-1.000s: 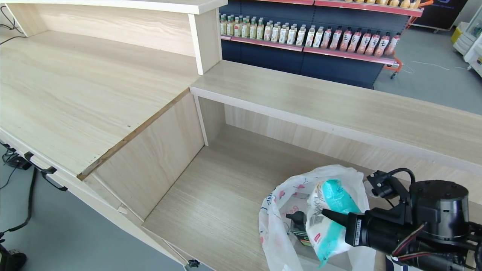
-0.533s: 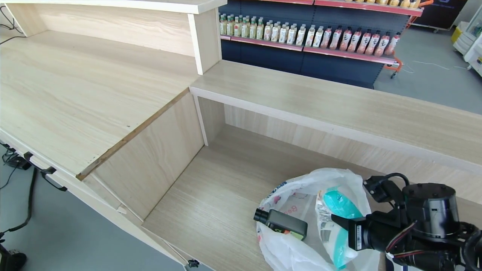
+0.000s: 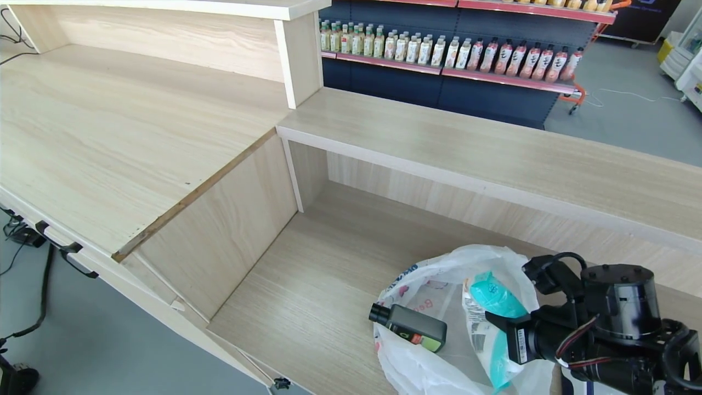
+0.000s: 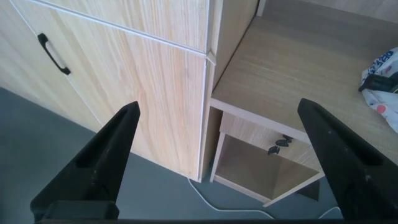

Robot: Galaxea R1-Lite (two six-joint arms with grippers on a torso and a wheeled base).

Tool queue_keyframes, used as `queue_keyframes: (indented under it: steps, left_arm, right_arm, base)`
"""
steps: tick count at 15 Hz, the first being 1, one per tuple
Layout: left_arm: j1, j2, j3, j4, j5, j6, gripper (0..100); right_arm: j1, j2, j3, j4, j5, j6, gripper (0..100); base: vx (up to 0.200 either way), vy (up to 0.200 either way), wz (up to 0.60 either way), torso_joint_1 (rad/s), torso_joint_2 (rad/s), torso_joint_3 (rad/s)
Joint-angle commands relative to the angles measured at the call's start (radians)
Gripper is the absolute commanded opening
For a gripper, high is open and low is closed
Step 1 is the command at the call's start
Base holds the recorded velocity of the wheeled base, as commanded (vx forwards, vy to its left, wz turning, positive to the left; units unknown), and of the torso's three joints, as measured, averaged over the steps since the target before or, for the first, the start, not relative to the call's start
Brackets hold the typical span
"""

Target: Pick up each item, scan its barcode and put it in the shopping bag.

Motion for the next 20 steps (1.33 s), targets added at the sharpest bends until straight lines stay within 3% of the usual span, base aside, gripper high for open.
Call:
queue_keyframes:
  steps: [1, 6, 7, 14, 17, 20]
  left_arm:
    - [0.000, 0.000, 0.000, 0.000, 0.000, 0.000, 100]
    - [-0.001, 0.000, 0.000, 0.000, 0.000, 0.000, 100]
    - [0.000, 0.000, 0.000, 0.000, 0.000, 0.000, 100]
    - [0.000, 0.000, 0.000, 0.000, 0.000, 0.000, 100]
    - [0.000, 0.000, 0.000, 0.000, 0.000, 0.000, 100]
    - [-0.001, 0.000, 0.000, 0.000, 0.000, 0.000, 100]
  right_arm:
    - [0.002, -0.005, 0.002, -0.002, 0.004, -0.036, 0]
    - [0.003, -0.014, 0.007, 0.000, 0.005, -0.091, 0]
    - [0.003, -0.012, 0.012, 0.001, 0.005, -0.098, 100]
    - [0.009, -0.071, -0.047, -0.008, 0.050, -0.196, 100]
    - [0.009, -0.210, -0.119, -0.008, 0.186, -0.395, 100]
    - [0.003, -0.344, -0.074, -0.009, 0.211, -0.625, 100]
  base:
    - [0.000, 0.000, 0.00, 0.000, 0.00, 0.000]
    - [0.000, 0.000, 0.00, 0.000, 0.00, 0.000]
    - [0.000, 0.000, 0.00, 0.000, 0.00, 0.000]
    - [0.000, 0.000, 0.00, 0.000, 0.00, 0.000]
    - [0.000, 0.000, 0.00, 0.000, 0.00, 0.000]
    - [0.000, 0.000, 0.00, 0.000, 0.00, 0.000]
